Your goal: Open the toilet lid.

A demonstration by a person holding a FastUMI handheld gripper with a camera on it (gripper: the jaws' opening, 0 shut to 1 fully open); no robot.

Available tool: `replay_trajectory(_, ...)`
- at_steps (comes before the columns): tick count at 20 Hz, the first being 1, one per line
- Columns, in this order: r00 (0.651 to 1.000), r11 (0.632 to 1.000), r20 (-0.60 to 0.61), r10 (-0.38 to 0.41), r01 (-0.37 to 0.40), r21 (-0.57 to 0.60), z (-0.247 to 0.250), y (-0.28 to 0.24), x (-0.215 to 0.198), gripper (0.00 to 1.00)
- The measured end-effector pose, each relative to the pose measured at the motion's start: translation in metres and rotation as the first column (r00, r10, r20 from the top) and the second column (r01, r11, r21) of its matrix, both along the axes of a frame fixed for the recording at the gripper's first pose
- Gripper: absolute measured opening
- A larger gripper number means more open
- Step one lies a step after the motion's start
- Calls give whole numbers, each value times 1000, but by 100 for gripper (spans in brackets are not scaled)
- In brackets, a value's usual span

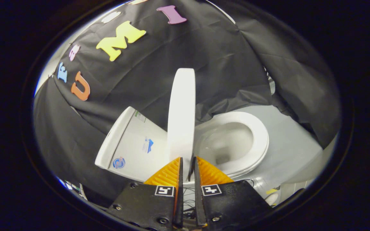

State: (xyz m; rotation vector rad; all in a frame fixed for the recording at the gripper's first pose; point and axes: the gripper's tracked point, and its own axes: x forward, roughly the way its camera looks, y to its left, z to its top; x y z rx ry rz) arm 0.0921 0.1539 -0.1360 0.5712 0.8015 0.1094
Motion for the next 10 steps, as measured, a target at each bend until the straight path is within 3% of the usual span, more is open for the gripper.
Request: replay_trajectory(10,998,994,40,51,-47,-102,17,29,3,18)
